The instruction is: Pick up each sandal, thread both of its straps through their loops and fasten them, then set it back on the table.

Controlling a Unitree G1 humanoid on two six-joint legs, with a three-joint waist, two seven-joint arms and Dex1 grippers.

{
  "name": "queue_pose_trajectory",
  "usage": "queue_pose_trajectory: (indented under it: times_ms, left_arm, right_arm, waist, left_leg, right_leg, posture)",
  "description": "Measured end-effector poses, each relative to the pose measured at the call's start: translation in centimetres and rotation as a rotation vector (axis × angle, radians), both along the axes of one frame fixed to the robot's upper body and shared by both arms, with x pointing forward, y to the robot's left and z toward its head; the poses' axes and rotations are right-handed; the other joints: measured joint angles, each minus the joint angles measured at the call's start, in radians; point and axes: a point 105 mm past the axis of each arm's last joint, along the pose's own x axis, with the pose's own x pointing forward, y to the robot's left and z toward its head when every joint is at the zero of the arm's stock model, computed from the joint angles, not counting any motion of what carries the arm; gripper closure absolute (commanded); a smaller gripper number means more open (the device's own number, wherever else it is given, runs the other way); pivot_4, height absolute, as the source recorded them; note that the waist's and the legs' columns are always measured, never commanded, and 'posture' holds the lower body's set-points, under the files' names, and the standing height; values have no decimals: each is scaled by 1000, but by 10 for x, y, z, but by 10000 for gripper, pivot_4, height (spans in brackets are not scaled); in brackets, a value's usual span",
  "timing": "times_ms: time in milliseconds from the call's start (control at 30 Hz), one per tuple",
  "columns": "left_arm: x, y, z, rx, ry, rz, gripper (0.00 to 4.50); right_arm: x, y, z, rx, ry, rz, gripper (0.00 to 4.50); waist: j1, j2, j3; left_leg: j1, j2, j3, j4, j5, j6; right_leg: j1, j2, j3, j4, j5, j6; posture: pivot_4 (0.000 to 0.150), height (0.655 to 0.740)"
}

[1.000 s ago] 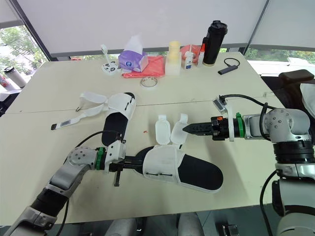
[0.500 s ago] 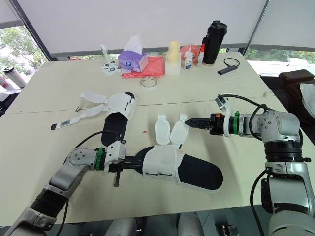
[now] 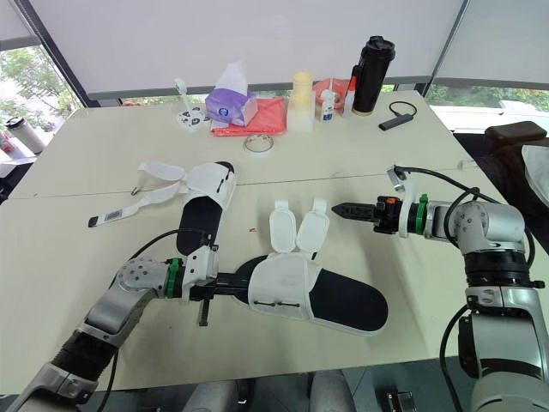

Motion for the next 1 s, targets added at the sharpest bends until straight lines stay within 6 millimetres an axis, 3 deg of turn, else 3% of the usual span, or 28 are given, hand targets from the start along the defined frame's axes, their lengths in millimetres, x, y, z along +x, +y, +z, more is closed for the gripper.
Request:
queue_pose_trajectory:
  times_ms: [500,767,867,1000]
  left_arm:
    - [-1,1,1,4,-3,2,45000]
    - [-1,1,1,5,7,9,45000]
    - [-1,1,1,5,7,9,45000]
    - [-1,1,1,5,7,9,45000]
  right_arm:
    - [0,30,-3,50,-56,117,9070]
    - [-15,66,11,85,-122,281,9070]
    - [-18,72,17,90,-149,308,17475]
    - [-22,75,21,77,-179,328,37001]
  waist:
    - [-4,0,0]
    - [-4,0,0]
    - [-4,0,0]
    - [-4,0,0]
  left_leg:
    - [0,0,0,0,0,0]
    - [0,0,-1,0,0,0]
    - [0,0,-1,0,0,0]
    - [0,0,-1,0,0,0]
  right_leg:
    - [0,0,0,0,0,0]
    - [0,0,0,1,0,0]
    - [0,0,0,1,0,0]
    - [0,0,0,1,0,0]
  posture:
    - [1500,7400]
    - [1500,7400]
    - [1500,7400]
    - [1500,7400]
